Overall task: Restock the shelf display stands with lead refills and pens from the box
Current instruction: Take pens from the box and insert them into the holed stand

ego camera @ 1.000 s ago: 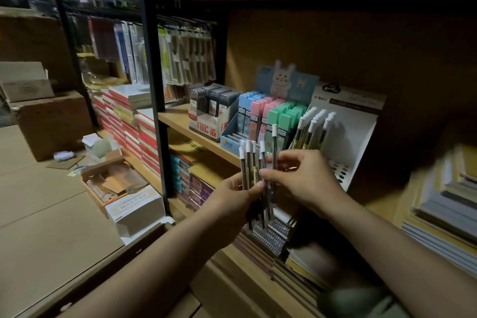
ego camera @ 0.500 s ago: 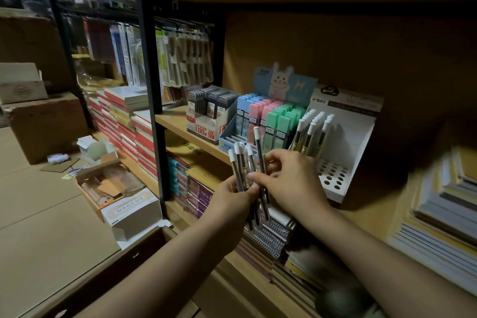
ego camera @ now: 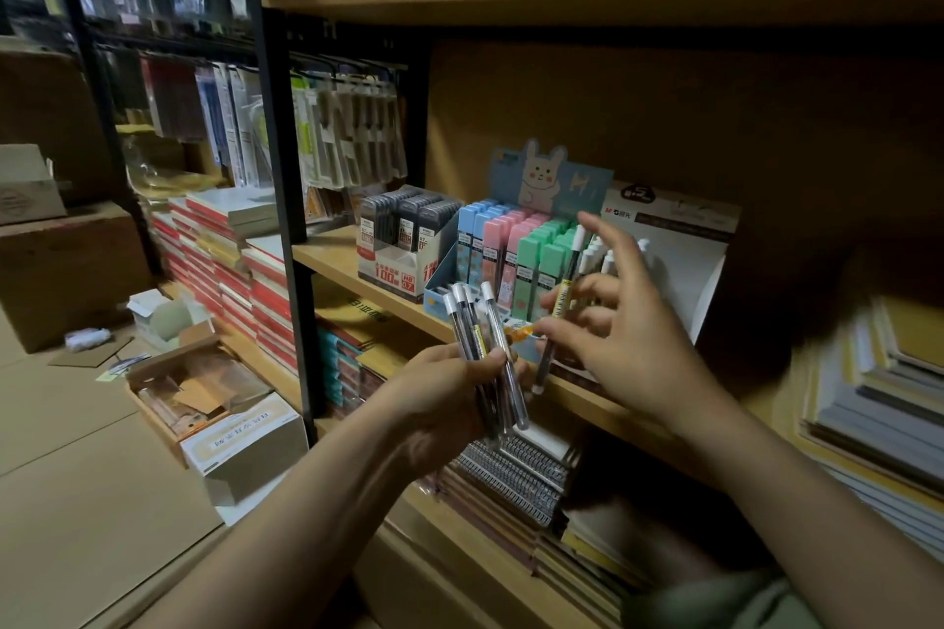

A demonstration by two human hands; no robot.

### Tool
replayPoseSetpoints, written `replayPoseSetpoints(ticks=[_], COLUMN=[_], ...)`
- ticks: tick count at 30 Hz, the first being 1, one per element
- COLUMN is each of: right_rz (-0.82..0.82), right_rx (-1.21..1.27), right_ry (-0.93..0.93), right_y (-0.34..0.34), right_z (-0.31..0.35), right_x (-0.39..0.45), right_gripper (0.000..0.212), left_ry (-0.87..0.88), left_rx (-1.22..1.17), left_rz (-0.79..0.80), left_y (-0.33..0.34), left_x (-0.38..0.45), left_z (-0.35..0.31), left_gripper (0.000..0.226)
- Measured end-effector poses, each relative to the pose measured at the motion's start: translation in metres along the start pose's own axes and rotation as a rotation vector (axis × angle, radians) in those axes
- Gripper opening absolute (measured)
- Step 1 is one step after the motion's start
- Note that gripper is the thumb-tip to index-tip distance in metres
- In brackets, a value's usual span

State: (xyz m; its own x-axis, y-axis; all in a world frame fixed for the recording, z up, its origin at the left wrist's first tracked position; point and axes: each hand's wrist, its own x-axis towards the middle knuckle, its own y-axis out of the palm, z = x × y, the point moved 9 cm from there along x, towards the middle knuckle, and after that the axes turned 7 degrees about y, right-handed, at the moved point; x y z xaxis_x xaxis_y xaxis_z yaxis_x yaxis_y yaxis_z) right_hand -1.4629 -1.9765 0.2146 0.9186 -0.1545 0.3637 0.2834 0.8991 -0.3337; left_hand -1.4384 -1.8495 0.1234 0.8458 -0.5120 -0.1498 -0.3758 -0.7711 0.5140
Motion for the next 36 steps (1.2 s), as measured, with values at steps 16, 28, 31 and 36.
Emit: replayPoseSetpoints(ticks=[16,28,31,36], right_rz=[-0.379,-0.357,-0.354,-0.409], right_rx=[-0.336,-0.374,-0.419,-0.419], right_ry=[-0.207,-0.217,-0.228,-0.235], right_y=[-0.086,-0.076,-0.074,-0.074], right_z=[-0.012,-0.025,-0.021,-0.013], right_x=[0.016,0.012,0.011,0.008], right_gripper=[0.087,0.082,0.070,0.055], left_ry=[0.028,0.061,0.077,0.077], left_rx=[0.065,0.187,0.200,0.196], left_rz=[0.021,0.069,0.083,0.075], left_y=[0.015,0.014,0.017,0.015], left_x=[0.034,0.045,0.045,0.043], left_z=[0.014,0.023,0.023,0.024], left_gripper=[0.018,0.025,0.023,0.024])
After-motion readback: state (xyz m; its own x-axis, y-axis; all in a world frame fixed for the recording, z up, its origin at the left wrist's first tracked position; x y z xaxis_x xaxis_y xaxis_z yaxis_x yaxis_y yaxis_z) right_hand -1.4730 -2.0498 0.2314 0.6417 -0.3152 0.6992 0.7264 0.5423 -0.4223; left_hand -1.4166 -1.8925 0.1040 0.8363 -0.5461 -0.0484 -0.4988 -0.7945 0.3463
